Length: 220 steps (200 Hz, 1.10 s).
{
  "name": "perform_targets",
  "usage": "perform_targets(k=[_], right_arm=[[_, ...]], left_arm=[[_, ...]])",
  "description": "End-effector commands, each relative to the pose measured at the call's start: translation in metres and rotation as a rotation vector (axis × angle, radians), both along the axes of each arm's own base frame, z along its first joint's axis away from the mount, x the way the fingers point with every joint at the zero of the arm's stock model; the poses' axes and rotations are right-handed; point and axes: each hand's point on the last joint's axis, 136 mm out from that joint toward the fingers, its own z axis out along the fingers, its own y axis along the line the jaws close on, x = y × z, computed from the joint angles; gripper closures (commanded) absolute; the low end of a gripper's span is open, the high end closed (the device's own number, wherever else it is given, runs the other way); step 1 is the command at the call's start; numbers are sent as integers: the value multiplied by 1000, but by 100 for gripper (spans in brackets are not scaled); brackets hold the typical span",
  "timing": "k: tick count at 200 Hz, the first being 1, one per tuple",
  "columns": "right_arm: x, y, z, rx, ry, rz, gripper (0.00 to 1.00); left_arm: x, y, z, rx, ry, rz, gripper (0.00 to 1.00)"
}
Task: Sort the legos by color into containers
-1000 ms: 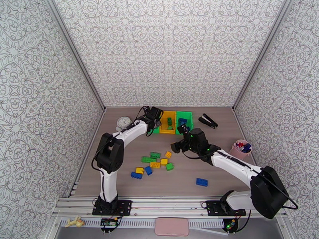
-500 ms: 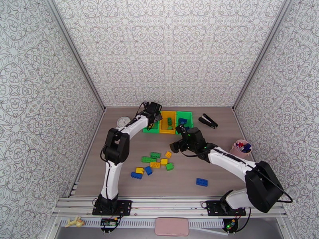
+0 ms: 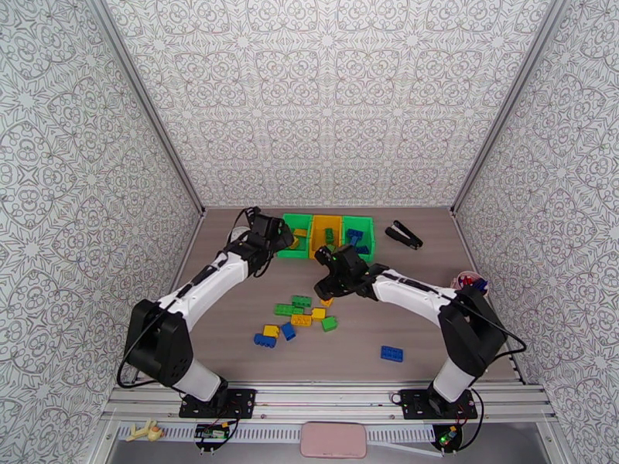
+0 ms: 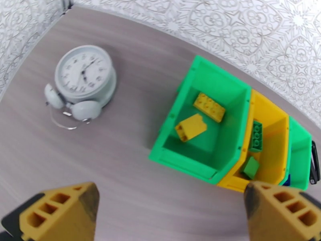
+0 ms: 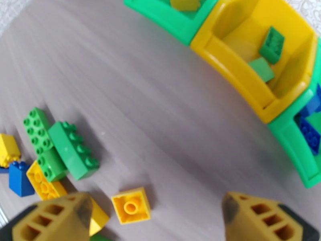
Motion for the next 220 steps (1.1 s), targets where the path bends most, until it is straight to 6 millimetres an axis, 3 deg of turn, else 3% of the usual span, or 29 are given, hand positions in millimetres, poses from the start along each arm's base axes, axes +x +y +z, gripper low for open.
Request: perform_targets(k=[1,35,71,126,173,220], right_arm=[[-9,-4,-17,-113,87,-14,13],[-10,4,-36,-187,143,0,19],[-15,12,-50,-237,188,34,24],[-26,7,-66,-280,252,45,31],[-29,-3,-68,-316,249,34,40],[-26,-2,-63,-301,229,19,58]], left_arm=[[-15,20,-9,13,25,42,0],[-23,32,-20,9,51,66,0],[-22,29,-22,-1,54,56,0],[-21,25,-30,-4,77,46,0],[-23,22,-35,-3,85,43,0],[-24,22,-35,2,87,41,0]])
